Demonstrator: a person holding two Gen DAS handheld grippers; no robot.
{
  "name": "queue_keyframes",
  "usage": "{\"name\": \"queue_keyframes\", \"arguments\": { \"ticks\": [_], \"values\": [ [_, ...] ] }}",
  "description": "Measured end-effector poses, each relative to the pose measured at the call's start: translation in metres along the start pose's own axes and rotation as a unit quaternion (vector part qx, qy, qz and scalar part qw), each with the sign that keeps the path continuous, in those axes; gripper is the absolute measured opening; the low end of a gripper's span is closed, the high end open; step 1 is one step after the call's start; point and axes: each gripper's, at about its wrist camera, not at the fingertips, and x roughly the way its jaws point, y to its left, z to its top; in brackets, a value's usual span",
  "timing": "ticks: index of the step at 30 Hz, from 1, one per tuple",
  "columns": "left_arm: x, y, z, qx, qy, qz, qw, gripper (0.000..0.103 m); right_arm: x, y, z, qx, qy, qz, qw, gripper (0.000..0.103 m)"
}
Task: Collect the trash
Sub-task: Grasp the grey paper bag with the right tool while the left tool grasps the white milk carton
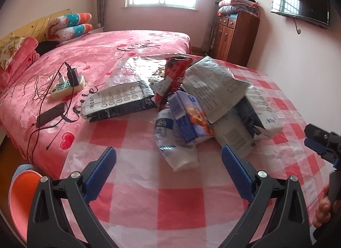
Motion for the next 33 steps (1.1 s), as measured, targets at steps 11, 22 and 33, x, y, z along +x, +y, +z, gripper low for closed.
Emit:
{"name": "queue_keyframes", "arguments": {
  "ticks": [11,22,33],
  "values": [
    [0.023,0.040,0.031,-0.064,0.024,-0.055,0.9962,0.099,0.037,0.036,0.028,-0.026,0.040,0.032,0.998,0.097],
    [0.051,0.083,0.071,0.024,-0.003,-0.022,0.9994,0.099,0.059,0.053,0.031,-0.054,0.064,0.014,0.996,0.083],
    [0.105,0.085,0.085,0.244,0.089,-0.043,0.9647,0.099,0.068,0.045,0.029,-0.039,0.078,0.001,0.996,0.088]
  ]
}}
